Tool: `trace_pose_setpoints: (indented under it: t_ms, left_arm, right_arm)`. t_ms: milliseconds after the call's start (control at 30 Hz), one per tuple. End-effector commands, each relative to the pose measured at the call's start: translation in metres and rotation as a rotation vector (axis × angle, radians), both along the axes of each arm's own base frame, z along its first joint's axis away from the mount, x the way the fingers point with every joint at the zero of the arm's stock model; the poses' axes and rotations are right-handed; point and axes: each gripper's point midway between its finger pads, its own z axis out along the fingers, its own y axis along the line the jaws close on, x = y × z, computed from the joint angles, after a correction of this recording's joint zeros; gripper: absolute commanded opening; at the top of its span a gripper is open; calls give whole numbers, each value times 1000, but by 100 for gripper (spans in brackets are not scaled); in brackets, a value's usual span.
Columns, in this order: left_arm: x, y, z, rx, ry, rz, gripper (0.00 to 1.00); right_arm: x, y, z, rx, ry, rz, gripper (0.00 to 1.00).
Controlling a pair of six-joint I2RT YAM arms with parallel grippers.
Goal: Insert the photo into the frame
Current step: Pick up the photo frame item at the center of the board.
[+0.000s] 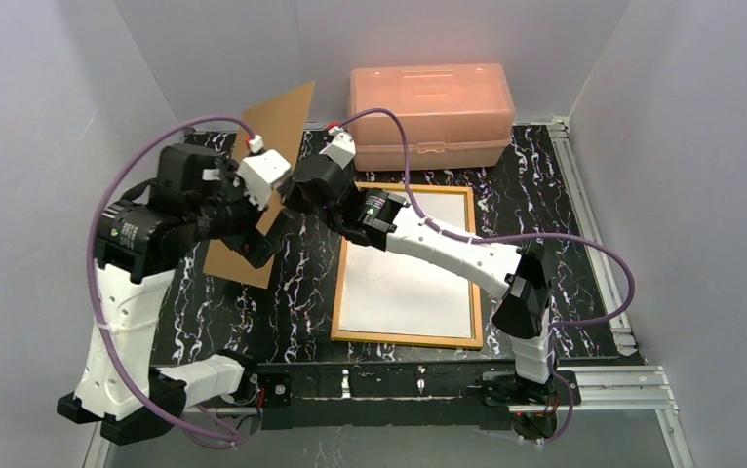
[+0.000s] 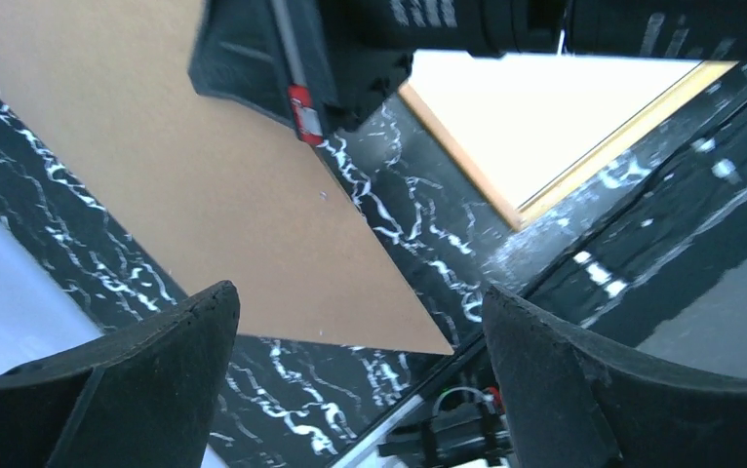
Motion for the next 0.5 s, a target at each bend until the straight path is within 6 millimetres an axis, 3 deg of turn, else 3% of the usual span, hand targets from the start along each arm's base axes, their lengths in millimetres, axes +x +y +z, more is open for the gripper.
trace_pose_setpoints:
  t_ms: [0,67,233,467]
  left_arm:
    - [25,17,-13,203,-130,56,92]
    - [36,25,-17,281,-180,77,91]
    - [38,25,-11,319,-324,34,90]
    - [37,26,-31,333,-425,-4,85]
  right_arm:
    - [31,-16,84,269,-82,-179,1]
    - [34,-15,89,284,-76,-187,1]
    - [44,-17,82,317,-38,-206,1]
    - [55,-29,76,451,56,-196,1]
